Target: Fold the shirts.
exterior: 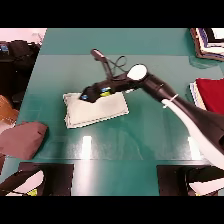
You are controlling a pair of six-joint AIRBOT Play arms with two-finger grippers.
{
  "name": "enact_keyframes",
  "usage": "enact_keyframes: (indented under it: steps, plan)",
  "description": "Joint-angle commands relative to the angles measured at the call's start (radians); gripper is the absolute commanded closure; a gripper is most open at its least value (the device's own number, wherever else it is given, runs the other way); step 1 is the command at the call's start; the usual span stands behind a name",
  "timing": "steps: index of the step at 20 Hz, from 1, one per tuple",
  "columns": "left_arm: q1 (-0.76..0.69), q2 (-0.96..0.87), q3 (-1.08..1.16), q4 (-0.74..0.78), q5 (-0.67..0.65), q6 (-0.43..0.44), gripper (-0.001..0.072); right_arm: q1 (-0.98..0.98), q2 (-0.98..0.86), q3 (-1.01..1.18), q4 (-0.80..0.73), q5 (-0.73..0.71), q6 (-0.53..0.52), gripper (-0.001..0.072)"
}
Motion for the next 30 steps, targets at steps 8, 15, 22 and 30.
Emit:
enact_keyframes:
  steps: [8, 15, 22, 30]
  plan:
    - [0.011, 0.010, -0.002, -0.032, -0.042, 0.003, 0.0685, -0.509, 0.072, -0.392, -0.140, 0.099, 0.156, 0.0088]
    - [0.011, 0.005, -0.021, -0.041, -0.045, 0.003, 0.0685, -0.396, -0.197, -0.156, -0.035, 0.232, 0.155, 0.0089]
    - [0.011, 0.005, -0.021, -0.079, -0.053, 0.003, 0.0685, -0.245, -0.372, 0.095, 0.045, 0.216, 0.155, 0.0489]
    - [-0.206, 0.005, -0.021, -0.073, -0.033, 0.014, 0.0686, -0.410, -0.193, 0.177, -0.183, 0.185, 0.227, 0.0693]
